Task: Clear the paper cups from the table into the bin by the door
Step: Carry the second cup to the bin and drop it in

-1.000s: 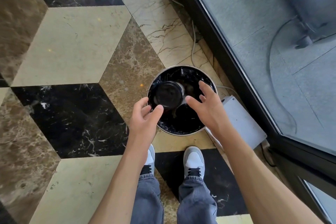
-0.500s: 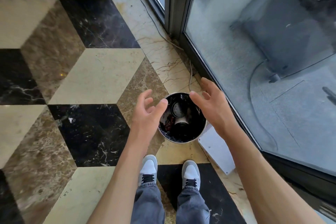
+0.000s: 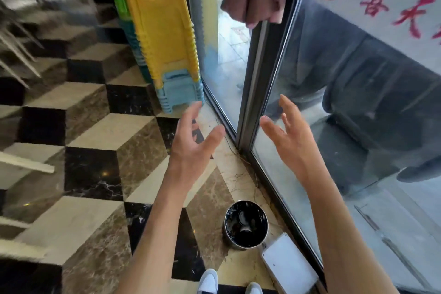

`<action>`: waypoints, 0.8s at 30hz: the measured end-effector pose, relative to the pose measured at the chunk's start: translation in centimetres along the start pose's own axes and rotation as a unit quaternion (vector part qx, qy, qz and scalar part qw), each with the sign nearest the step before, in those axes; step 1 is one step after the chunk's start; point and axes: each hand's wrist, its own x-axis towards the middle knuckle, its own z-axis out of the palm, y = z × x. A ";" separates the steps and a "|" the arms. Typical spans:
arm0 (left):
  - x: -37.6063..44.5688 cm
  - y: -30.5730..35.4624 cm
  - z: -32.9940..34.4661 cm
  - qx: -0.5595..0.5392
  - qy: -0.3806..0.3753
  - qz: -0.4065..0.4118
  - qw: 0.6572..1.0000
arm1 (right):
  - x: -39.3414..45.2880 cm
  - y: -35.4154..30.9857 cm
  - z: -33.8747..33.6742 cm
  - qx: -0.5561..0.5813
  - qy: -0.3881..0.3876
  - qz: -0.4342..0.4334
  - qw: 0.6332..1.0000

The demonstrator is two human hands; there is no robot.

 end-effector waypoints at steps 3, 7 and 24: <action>-0.5 6.6 -3.1 -0.014 0.021 0.053 0.998 | -1.1 -7.1 -1.7 -0.004 0.019 -0.053 0.998; -1.0 12.3 -6.2 -0.014 0.042 0.096 0.994 | -2.6 -13.8 -3.1 -0.012 0.020 -0.121 0.992; -6.0 14.7 -13.0 0.005 0.193 0.085 0.977 | -3.8 -21.5 1.0 0.029 -0.137 -0.235 0.962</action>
